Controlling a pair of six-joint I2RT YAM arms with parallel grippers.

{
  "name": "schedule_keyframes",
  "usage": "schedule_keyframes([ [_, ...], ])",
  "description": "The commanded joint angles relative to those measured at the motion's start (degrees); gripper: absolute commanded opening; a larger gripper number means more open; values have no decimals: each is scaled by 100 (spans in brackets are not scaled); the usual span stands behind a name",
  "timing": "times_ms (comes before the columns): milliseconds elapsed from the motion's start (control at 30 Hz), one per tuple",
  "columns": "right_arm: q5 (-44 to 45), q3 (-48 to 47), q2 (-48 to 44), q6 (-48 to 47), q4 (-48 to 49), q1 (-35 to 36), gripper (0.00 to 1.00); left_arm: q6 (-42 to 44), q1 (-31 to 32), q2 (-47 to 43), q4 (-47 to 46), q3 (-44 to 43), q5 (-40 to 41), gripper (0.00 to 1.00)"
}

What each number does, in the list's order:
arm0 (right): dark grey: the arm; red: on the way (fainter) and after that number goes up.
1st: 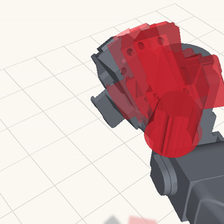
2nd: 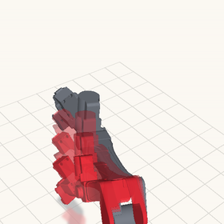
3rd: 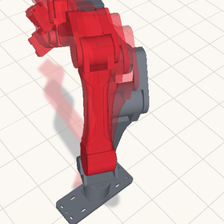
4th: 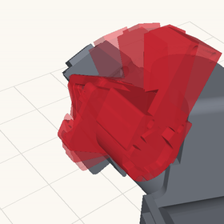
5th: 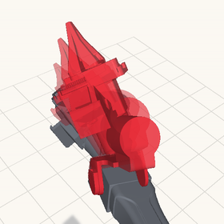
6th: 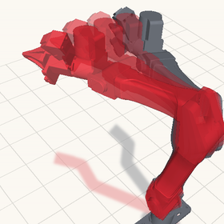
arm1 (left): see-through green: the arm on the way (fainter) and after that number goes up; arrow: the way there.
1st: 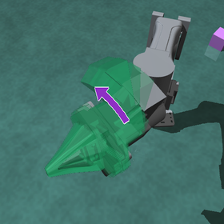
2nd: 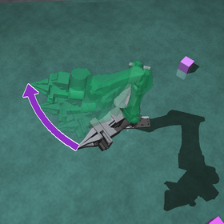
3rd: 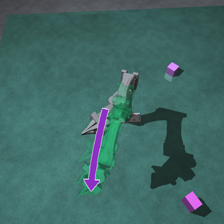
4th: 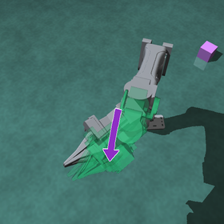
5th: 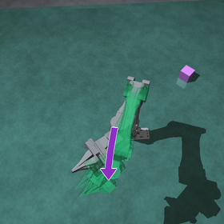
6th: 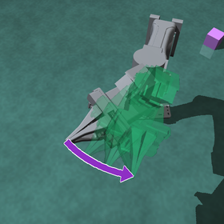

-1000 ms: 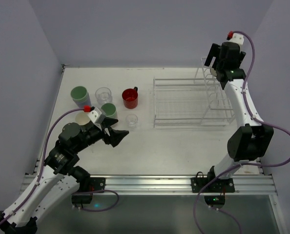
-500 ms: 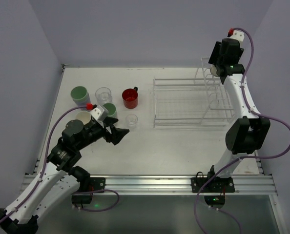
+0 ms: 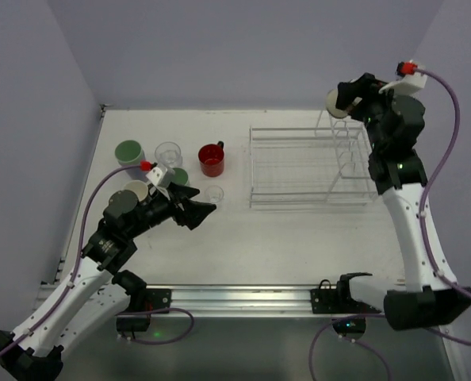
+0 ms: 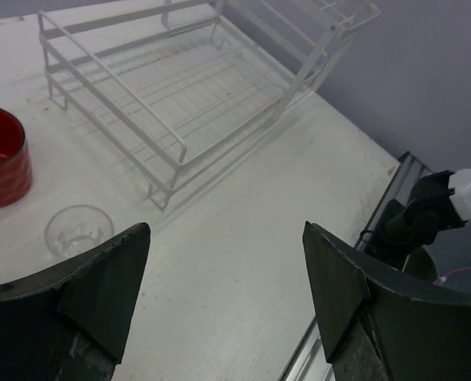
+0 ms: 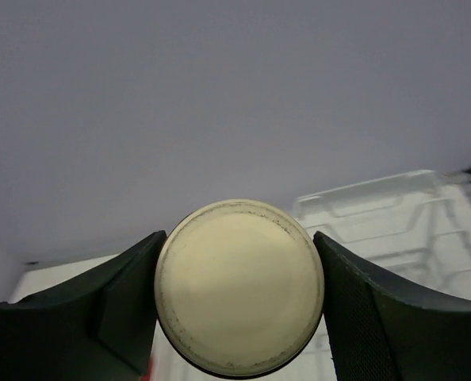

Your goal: Unload the cups from the dish rack

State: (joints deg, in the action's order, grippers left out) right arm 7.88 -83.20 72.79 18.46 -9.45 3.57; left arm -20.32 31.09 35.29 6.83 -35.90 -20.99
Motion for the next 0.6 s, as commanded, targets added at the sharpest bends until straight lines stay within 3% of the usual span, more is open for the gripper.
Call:
schedule_keyframes([
  [0,-1551,1223,-1044,1174,1154,799,36,-1094,-33,206,-1574,-84,-510,82],
  [100,-2236,2987,-1766,2194,2644,1546,35,-1946,-15,329,-2710,197,-739,82],
  [200,-2642,3922,-2102,3057,3780,2286,35,-2704,55,531,-3766,496,-906,82],
  [400,-2486,4461,-2112,3445,4584,3464,35,-3092,721,988,-4383,628,-512,80],
  [567,-2370,4821,-1892,3708,5102,3738,35,-3084,1127,1226,-4576,584,-212,78],
])
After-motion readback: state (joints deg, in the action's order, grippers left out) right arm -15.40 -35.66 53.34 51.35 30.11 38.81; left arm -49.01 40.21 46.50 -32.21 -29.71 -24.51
